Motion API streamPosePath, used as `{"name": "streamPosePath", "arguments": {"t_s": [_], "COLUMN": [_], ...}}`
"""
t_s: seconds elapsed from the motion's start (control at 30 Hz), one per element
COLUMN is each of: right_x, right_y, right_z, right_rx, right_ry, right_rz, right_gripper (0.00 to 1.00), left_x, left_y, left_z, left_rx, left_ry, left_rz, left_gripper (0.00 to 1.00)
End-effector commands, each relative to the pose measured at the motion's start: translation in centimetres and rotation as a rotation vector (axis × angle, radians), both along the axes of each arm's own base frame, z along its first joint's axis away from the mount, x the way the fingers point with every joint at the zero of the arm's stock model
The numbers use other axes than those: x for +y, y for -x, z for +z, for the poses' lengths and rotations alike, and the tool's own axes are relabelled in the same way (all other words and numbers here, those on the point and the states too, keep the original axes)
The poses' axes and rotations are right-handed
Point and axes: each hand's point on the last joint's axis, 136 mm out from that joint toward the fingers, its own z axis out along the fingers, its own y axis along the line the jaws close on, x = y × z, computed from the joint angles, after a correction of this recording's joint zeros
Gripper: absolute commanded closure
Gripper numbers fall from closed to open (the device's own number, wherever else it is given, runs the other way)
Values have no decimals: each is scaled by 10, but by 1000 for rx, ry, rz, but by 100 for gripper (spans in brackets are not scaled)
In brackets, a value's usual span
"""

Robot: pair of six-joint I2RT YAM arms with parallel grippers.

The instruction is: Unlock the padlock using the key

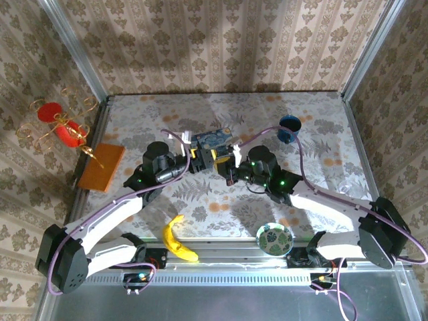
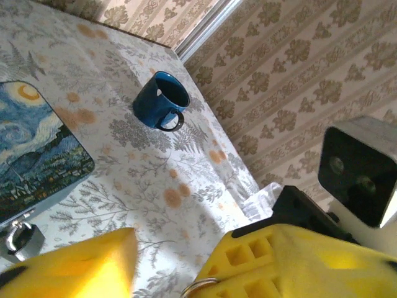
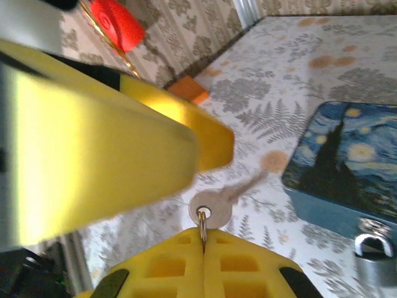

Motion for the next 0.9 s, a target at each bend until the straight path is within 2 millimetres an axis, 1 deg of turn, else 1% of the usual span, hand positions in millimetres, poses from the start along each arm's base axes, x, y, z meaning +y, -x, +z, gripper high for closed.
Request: {"name": "streamPosePath", "arguments": {"t_s": [0.0,0.07,0.17,0.2,0.3,0.37,0.43,0.57,0.63,0.73,0.77,0.87], "right_x": [-19,-24,-29,-29,-32,-36,-37,-34,-31,-24,-20,-18], "right_y": [1,5,13,16,18,8,1,-4,-3,5,8,14], "right_z": [13,15,19,22,30,38,49,67,76,89,94,107], "right_rx": [-100,-139,-186,-200,-203,-186,-132,-34,6,39,40,48], "right_ry": [162,243,343,367,422,423,394,320,278,213,189,141], "right_rz": [-12,18,93,115,146,83,32,-20,-28,6,27,49], "right_gripper": [100,100,100,100,100,100,100,100,100,100,100,100], "left_x": [9,14,23,26,35,36,37,44,47,47,47,40], "left_y": [0,0,-2,-2,-2,2,9,20,23,28,29,38], "left_z": [15,15,12,10,6,8,13,12,9,8,8,20], "left_rx": [-26,-19,3,9,25,-5,-62,-167,-232,-336,-361,-461], "left_ry": [29,16,-5,-11,-12,2,22,-21,-56,-82,-82,-52], "left_rz": [24,36,69,80,108,91,58,41,34,12,10,-50], "left_gripper": [30,21,3,0,0,0,0,1,5,19,19,20]}}
